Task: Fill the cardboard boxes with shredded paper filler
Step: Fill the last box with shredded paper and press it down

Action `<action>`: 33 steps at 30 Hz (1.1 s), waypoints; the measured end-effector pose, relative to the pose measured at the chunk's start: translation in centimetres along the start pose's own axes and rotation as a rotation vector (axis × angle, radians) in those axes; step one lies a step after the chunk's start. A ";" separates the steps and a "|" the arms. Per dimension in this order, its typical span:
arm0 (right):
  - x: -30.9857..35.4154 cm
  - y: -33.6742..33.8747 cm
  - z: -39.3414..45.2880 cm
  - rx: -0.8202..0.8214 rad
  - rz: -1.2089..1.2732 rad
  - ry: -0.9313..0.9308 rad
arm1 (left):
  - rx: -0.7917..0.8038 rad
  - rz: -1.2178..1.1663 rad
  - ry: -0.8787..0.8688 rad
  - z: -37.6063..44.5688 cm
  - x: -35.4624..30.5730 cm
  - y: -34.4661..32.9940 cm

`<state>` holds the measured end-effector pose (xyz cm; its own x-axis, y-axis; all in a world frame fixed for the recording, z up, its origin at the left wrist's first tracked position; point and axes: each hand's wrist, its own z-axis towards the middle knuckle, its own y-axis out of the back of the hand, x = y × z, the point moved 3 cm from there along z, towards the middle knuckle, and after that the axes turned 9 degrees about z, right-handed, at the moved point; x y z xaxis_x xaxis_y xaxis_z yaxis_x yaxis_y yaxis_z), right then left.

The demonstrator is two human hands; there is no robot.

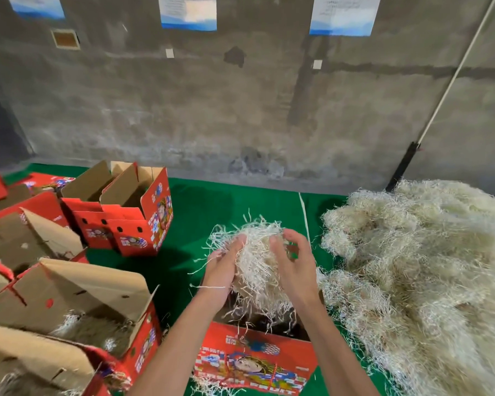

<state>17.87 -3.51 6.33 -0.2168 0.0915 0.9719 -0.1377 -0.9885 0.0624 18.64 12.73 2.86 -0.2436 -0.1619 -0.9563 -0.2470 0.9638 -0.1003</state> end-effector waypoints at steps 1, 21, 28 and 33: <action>-0.2 -0.7 -0.1 0.031 -0.005 -0.087 | 0.042 -0.027 -0.041 -0.1 -0.3 -0.5; -0.8 -0.3 0.2 -0.211 0.056 0.036 | -0.227 0.037 0.047 -1.0 0.4 -3.1; -1.6 1.0 1.1 -0.319 0.145 -0.055 | -0.279 -0.089 0.002 -0.5 -1.0 -2.5; -1.5 0.7 1.4 -0.235 0.095 -0.061 | -0.310 0.233 0.029 0.0 0.3 -1.2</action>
<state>19.49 -4.47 5.19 -0.1815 -0.0148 0.9833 -0.3423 -0.9364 -0.0772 18.83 11.51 2.66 -0.3518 0.0441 -0.9350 -0.4523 0.8665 0.2110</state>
